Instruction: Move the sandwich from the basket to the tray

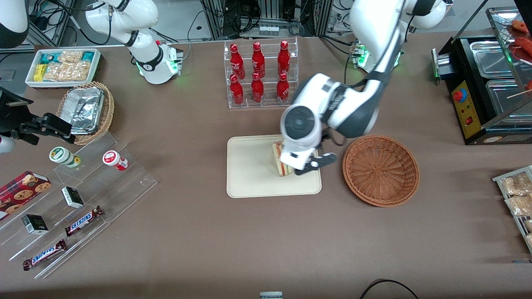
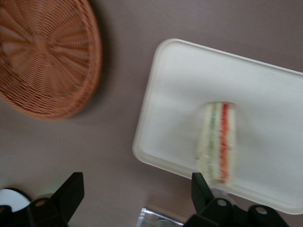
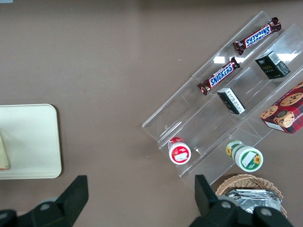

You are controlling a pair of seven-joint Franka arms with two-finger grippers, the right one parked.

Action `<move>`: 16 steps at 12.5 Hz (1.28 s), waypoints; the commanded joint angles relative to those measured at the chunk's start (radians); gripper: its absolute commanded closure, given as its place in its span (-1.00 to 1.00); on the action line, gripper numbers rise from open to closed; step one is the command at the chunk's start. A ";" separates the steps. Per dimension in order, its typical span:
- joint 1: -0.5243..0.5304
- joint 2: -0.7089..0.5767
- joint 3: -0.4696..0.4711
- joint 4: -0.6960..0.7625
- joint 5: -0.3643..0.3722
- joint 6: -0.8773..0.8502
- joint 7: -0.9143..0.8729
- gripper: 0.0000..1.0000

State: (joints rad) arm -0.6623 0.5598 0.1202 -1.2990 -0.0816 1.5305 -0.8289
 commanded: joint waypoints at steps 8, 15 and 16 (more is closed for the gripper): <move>0.366 -0.308 -0.001 -0.260 0.043 -0.094 0.585 -1.00; 0.614 -0.455 -0.157 -0.249 0.107 -0.245 0.751 -1.00; 0.660 -0.477 -0.201 -0.249 0.120 -0.257 0.754 -1.00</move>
State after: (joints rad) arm -0.0760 0.1419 0.0005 -1.5272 0.0063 1.2965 -0.0918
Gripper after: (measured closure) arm 0.000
